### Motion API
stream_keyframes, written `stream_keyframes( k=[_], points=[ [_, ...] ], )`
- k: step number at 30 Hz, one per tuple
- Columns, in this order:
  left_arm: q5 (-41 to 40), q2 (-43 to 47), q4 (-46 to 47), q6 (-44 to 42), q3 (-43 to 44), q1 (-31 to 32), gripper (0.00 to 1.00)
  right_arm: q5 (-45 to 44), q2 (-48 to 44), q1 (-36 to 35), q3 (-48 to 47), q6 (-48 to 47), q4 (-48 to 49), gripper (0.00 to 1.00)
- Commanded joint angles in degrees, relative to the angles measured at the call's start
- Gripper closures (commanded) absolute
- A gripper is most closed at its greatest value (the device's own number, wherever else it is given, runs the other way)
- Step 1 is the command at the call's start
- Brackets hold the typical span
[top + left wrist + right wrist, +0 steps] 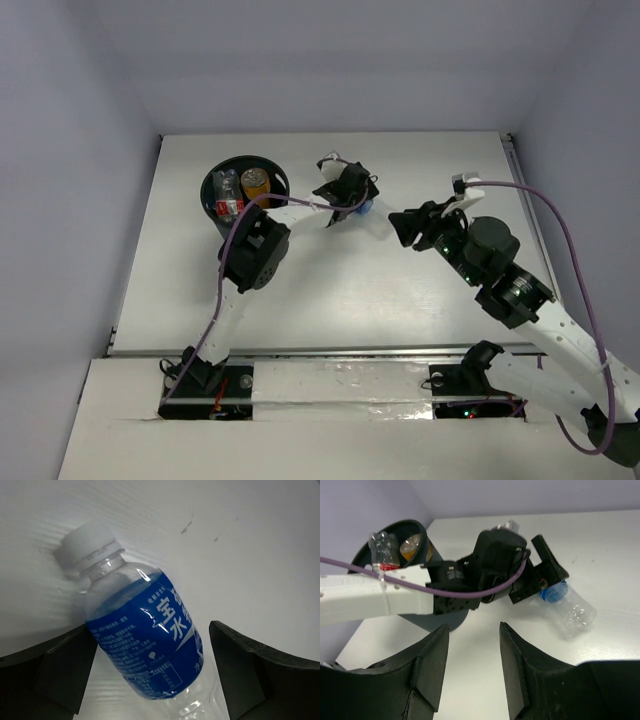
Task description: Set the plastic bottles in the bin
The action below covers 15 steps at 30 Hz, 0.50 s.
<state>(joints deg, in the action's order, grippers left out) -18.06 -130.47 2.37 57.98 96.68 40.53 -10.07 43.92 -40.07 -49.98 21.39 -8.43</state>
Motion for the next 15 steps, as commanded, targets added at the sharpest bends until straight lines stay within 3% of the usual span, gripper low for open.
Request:
stream_keyframes(
  k=[1, 6, 9, 12, 13, 15],
  points=[
    [-0.3, -2.2, -3.9, -4.4, 5.4, -0.6, 0.11, 2.5, 0.6, 0.3, -0.2, -0.6, 3.5, 0.5],
    [-0.2, -5.8, -6.1, -7.8, 11.1, -0.6, 0.2, 2.9, 1.1, 0.3, -0.4, -0.6, 4.1, 0.49],
    [-0.3, -5.8, -5.4, -9.1, 11.0, -0.6, 0.31, 3.3, 0.7, 0.3, -0.4, -0.5, 4.1, 0.49],
    [0.2, -4.4, -3.9, -10.6, 9.6, -0.6, 0.51, 2.9, -0.3, 0.3, -0.2, -0.3, 3.8, 0.49],
    [0.3, -3.0, -2.7, -11.0, 8.9, -0.6, 0.61, 2.1, -0.8, 0.3, -0.1, 0.0, 3.9, 0.49],
    [0.7, -1.3, -0.3, -13.5, 7.1, 0.1, 0.68, 1.2, -2.1, 0.3, 0.5, 0.9, 4.4, 0.5]
  ],
)
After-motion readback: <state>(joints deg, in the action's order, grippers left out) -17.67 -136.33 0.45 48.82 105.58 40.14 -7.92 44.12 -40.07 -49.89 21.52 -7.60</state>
